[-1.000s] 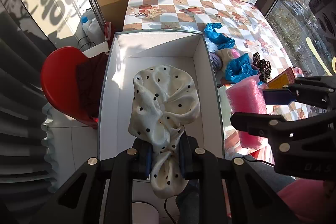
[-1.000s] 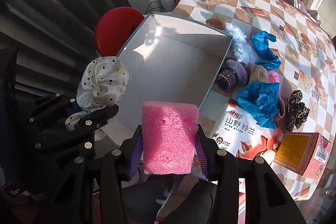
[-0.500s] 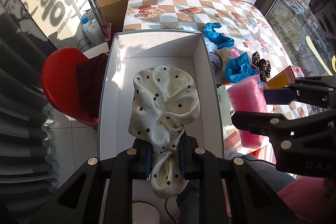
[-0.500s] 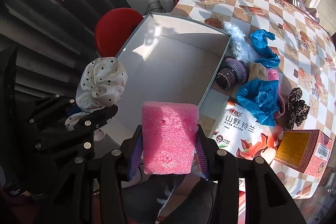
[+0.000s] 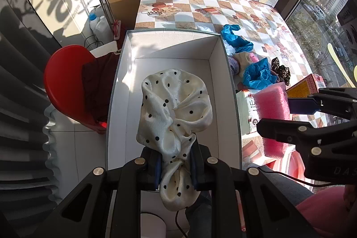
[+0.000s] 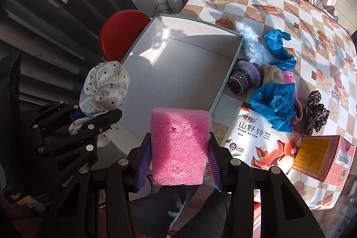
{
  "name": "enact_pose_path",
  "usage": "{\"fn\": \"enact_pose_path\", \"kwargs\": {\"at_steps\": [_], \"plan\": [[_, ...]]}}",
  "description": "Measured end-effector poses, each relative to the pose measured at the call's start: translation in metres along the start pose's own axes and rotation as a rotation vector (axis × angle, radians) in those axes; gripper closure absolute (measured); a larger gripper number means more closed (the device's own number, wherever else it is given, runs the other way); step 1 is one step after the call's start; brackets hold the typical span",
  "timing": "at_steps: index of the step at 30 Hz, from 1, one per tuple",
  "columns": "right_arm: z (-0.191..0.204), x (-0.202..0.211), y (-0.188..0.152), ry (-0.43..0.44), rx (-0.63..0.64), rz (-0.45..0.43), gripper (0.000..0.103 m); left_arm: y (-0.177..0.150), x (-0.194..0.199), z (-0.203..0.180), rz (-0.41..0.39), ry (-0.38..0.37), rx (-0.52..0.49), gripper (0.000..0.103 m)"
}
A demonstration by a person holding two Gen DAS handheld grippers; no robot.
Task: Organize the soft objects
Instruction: 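Hold the scrunchie and sponge above the open white box, then open both tools to drop the scrunchie and sponge into the box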
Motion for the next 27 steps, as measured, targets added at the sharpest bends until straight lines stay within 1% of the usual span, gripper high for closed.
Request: {"fn": "enact_pose_path", "kwargs": {"at_steps": [5, 9, 12, 13, 15, 17, 18, 19, 20, 21, 22, 24, 25, 26, 27], "plan": [[0.002, -0.005, 0.001, 0.013, 0.003, 0.018, 0.055, -0.002, -0.011, 0.007, 0.038, -0.014, 0.032, 0.081], [0.014, -0.007, 0.005, 0.012, 0.051, 0.017, 0.055, -0.004, -0.017, 0.009, 0.056, -0.013, 0.041, 0.079], [0.024, -0.009, 0.009, 0.006, 0.09, 0.017, 0.055, -0.004, -0.019, 0.012, 0.059, 0.0, 0.047, 0.076], [0.027, -0.01, 0.01, 0.007, 0.1, 0.017, 0.055, -0.005, -0.019, 0.013, 0.059, 0.002, 0.049, 0.074], [0.031, -0.011, 0.011, 0.012, 0.118, 0.02, 0.055, -0.006, -0.021, 0.015, 0.065, 0.002, 0.059, 0.065], [0.034, -0.013, 0.01, 0.025, 0.128, 0.024, 0.053, -0.007, -0.022, 0.019, 0.069, 0.003, 0.068, 0.049], [0.035, -0.013, 0.011, 0.03, 0.127, 0.027, 0.042, -0.007, -0.022, 0.02, 0.068, 0.003, 0.074, 0.044], [0.034, -0.013, 0.011, 0.034, 0.126, 0.029, 0.035, -0.008, -0.022, 0.022, 0.064, 0.005, 0.084, 0.033], [0.032, -0.012, 0.012, 0.033, 0.114, 0.02, 0.016, -0.008, -0.022, 0.025, 0.057, -0.005, 0.096, 0.021], [0.029, -0.01, 0.012, 0.051, 0.102, 0.014, 0.003, -0.008, -0.021, 0.027, 0.051, -0.028, 0.111, 0.018], [0.027, -0.008, 0.013, 0.067, 0.091, 0.005, 0.001, -0.008, -0.02, 0.029, 0.046, -0.046, 0.125, 0.017], [0.021, -0.004, 0.014, 0.08, 0.067, -0.011, 0.001, -0.006, -0.019, 0.033, 0.037, -0.067, 0.153, 0.012], [0.018, -0.003, 0.014, 0.077, 0.054, -0.016, 0.001, -0.005, -0.018, 0.034, 0.035, -0.077, 0.165, 0.004], [0.014, -0.001, 0.013, 0.072, 0.041, -0.018, 0.001, -0.004, -0.018, 0.035, 0.035, -0.083, 0.175, 0.0], [0.009, 0.0, 0.012, 0.075, 0.023, -0.023, 0.001, -0.003, -0.017, 0.035, 0.033, -0.088, 0.179, 0.0]]}}
Point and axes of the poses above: each gripper's, at about its wrist camera, not at the fingertips, and x roughly against the way its jaws point, z to its left, y to its top, the point moved 6 cm from there along -x, roughly the way its jaws point, and after that the axes turned 14 degrees about z, right-handed, at the moved point
